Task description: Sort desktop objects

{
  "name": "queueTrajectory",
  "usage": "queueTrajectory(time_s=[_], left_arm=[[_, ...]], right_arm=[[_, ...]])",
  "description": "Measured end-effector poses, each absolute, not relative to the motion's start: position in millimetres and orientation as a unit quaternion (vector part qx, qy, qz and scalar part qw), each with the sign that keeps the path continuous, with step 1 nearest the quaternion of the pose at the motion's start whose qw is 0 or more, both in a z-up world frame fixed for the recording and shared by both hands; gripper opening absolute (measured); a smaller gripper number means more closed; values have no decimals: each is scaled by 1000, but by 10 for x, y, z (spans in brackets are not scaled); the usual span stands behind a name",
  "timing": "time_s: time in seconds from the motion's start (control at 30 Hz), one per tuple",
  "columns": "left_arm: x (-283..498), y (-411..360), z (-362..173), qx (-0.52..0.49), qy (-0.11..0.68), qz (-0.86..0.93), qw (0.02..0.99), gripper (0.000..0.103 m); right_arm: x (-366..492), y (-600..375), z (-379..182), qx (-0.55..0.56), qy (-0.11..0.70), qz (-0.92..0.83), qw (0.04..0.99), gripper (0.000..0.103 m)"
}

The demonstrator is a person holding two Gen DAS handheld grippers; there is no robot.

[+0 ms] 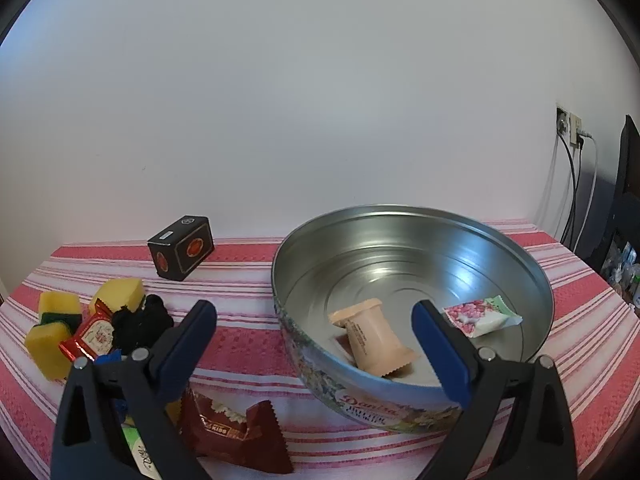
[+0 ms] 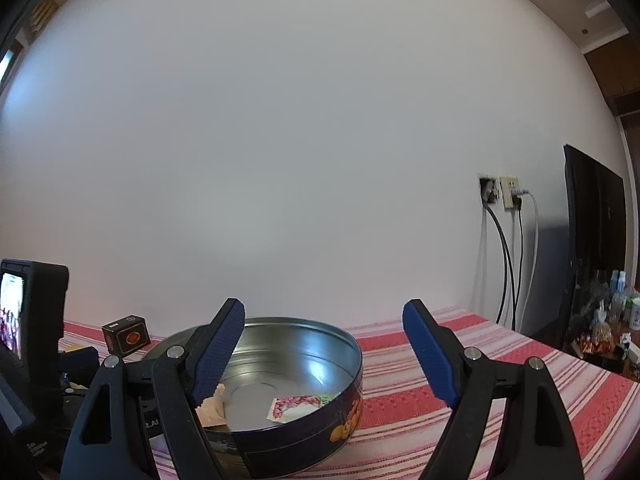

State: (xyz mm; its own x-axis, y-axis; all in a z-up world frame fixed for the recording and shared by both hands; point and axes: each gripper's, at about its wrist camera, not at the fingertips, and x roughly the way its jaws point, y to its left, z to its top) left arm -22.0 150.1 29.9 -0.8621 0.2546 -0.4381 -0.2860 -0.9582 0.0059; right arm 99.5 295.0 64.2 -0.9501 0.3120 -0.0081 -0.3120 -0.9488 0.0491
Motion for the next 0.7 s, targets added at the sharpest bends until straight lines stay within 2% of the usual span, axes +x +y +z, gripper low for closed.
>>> queueTrajectory(time_s=[0.7], left_arm=[[-212, 1373, 310, -232, 25, 963, 137, 99]], right_arm=[[1041, 2844, 629, 7, 20, 987, 158, 83]])
